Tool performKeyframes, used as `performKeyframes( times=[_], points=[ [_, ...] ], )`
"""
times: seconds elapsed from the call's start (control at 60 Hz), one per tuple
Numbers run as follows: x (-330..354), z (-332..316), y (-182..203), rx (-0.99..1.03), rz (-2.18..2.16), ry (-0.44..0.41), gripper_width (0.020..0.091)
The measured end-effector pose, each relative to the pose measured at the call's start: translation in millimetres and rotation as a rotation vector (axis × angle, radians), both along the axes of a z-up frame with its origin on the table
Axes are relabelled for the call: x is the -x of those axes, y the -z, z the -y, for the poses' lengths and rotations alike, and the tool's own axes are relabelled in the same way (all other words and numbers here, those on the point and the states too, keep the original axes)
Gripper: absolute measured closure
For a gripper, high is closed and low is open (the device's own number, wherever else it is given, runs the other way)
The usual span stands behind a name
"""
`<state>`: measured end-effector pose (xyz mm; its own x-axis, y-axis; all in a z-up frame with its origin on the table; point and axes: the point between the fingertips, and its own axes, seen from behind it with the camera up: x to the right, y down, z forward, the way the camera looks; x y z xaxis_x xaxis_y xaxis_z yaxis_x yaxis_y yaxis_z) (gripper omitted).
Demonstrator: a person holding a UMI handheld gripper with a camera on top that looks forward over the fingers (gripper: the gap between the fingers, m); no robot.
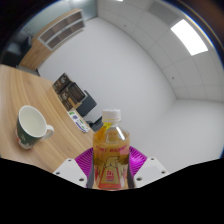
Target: Pour water
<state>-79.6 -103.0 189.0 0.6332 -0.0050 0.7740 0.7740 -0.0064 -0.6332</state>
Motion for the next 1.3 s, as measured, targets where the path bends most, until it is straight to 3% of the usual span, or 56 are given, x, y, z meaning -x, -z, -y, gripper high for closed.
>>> performKeyframes(
  times=[0.217, 0.233, 0.483, 0.617, 0.7, 0.75, 0.95, 1.3],
  points=[
    [-18.6, -18.9, 104.6, 0.201, -0.826, 0.007, 0.0635],
    [-31.4, -15.1, 92.1, 0.226, -0.812, -0.005, 0.0634],
    [-28.0, -18.9, 105.6, 0.215, -0.851, -0.032, 0.0598],
    [-30.8, -15.8, 108.1, 0.219, -0.878, -0.028, 0.0492],
    [-33.8, -6.9, 113.6, 0.271, -0.903, -0.026, 0.0243],
    [-41.0, 2.3, 111.5, 0.270, -0.931, -0.017, 0.0280],
    [-58.8, 70.5, 87.5, 0.221, -0.960, -0.026, 0.0263],
    [-60.7, 204.9, 74.3, 0.281, -0.992, -0.141, 0.0268]
  ],
)
